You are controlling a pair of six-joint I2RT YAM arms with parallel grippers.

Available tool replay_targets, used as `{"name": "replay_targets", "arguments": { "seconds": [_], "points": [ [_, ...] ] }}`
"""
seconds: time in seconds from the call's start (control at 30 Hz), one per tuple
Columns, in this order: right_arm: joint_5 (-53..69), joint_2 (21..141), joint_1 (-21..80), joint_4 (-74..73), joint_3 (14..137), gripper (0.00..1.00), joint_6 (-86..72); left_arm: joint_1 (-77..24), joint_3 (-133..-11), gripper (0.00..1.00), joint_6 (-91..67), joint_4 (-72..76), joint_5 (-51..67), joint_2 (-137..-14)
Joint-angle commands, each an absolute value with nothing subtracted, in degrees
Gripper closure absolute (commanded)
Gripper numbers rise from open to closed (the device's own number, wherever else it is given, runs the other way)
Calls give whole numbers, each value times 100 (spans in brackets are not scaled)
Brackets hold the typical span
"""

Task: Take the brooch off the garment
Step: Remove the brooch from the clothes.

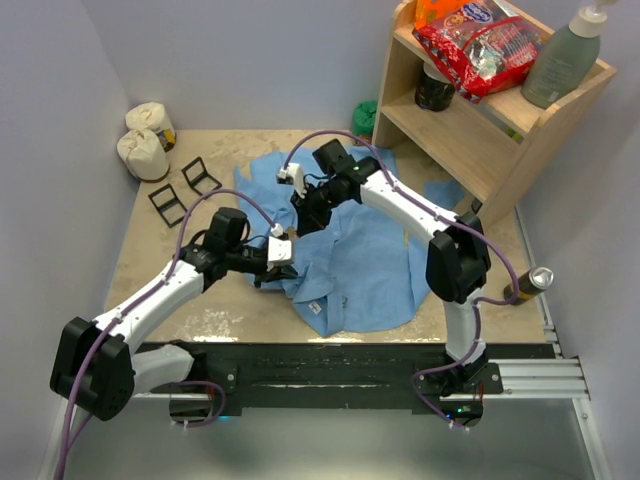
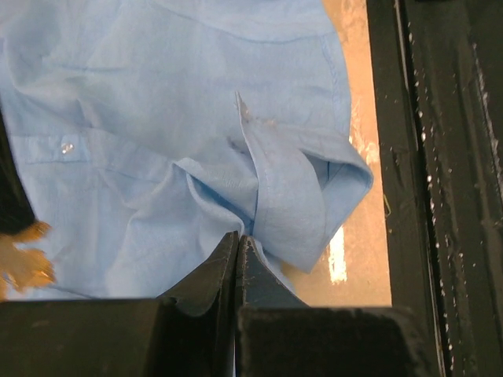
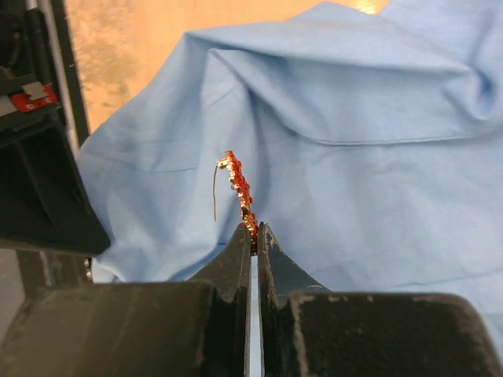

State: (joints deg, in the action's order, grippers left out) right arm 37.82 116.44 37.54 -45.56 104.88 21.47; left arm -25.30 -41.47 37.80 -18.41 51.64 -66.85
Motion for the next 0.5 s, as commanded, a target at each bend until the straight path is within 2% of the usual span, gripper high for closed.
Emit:
{"name": "replay_targets", "arguments": {
  "seconds": [0.0, 0.2, 0.47],
  "points": [
    [3183, 10997, 3350, -4027, 10442, 100, 1916, -2427, -4342, 100, 4420, -2294, 4712, -6583],
    [3050, 10328, 2840, -3753, 9897, 100, 1977, -2119, -4254, 100, 4535, -2259, 3913, -6750],
    [2672, 9230, 2707, -3806, 9045, 100, 2408, -1881, -3885, 100, 4904, -2232, 3068, -6882]
  ]
}}
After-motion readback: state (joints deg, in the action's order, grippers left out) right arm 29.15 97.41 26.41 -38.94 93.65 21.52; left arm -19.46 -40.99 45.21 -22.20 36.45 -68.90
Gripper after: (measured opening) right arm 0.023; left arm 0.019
